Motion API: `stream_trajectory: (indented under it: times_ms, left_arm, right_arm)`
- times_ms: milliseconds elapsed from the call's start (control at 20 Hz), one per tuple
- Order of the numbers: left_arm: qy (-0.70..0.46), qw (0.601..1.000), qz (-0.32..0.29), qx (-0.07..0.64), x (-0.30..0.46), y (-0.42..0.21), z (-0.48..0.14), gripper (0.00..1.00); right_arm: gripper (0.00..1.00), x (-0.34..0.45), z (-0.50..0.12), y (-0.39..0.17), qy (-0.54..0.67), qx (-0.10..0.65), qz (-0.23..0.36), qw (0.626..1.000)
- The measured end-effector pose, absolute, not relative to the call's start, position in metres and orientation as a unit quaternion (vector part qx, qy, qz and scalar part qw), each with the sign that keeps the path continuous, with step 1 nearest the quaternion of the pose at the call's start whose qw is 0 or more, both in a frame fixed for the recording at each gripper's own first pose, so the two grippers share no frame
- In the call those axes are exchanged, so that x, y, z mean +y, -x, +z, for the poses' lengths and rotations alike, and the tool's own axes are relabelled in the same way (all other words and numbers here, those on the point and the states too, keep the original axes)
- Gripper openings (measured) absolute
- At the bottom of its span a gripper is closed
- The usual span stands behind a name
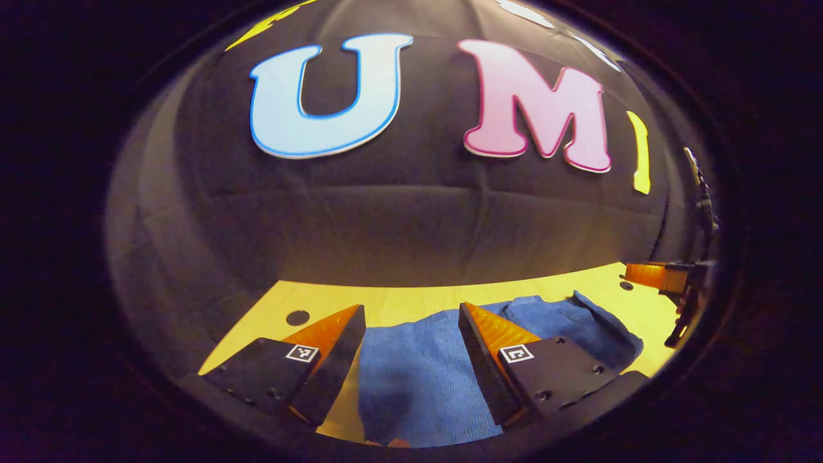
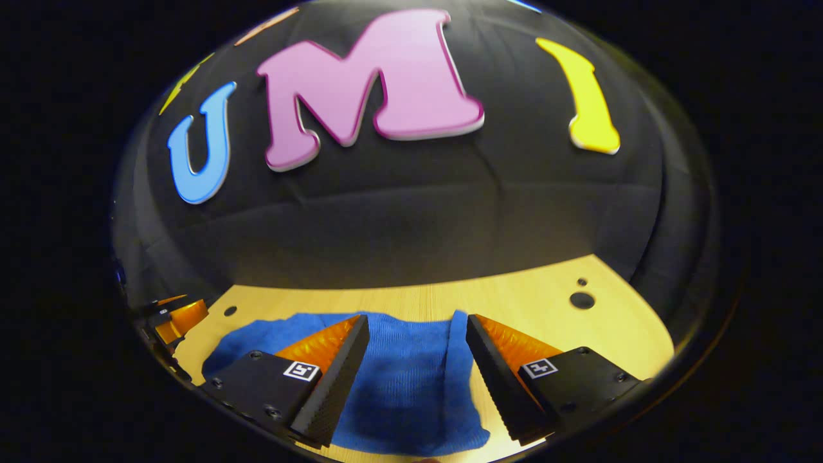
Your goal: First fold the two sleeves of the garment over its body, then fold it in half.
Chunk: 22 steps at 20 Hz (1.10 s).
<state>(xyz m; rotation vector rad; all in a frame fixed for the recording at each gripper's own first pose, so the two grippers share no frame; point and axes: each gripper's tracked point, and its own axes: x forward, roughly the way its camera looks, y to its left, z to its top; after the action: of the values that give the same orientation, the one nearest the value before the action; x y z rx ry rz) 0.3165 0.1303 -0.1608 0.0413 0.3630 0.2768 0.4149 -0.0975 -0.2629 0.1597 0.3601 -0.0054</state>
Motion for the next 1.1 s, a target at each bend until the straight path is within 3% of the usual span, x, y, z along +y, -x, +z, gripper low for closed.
stream_trajectory:
  times_ms: [250, 350, 600, 750, 800, 850, 1100]
  left_arm:
    - [0.037, 0.986, 0.077, 0.143, 0.029, -0.168, -0.111, 0.84]
    - [0.036, 0.993, 0.067, 0.092, 0.004, -0.115, -0.084, 0.85]
    - [-0.014, 0.996, 0.082, 0.044, -0.028, 0.013, -0.031, 0.82]
    - [-0.028, 0.998, 0.058, 0.014, -0.048, 0.057, 0.005, 0.82]
    - [-0.030, 0.998, 0.053, 0.010, -0.053, 0.073, 0.014, 0.82]
    - [-0.028, 0.998, 0.053, 0.006, -0.054, 0.083, 0.018, 0.82]
    - [-0.029, 0.997, 0.063, -0.033, -0.057, 0.113, 0.046, 0.82]
  right_arm:
    - [0.97, -0.086, -0.148, -0.290, -0.012, 0.057, -0.014, 0.998]
    - [0.96, -0.072, -0.118, -0.224, -0.006, 0.025, -0.015, 1.000]
    - [0.99, -0.016, -0.125, -0.076, 0.038, 0.090, 0.016, 0.995]
    - [0.99, 0.002, -0.094, -0.026, 0.032, 0.076, 0.024, 0.996]
    - [0.92, 0.002, -0.080, -0.017, 0.028, 0.063, 0.015, 0.997]
    - [0.96, 0.004, -0.067, -0.008, 0.021, 0.052, 0.008, 0.998]
    - [0.96, 0.005, -0.009, 0.026, -0.018, -0.012, -0.014, 1.000]
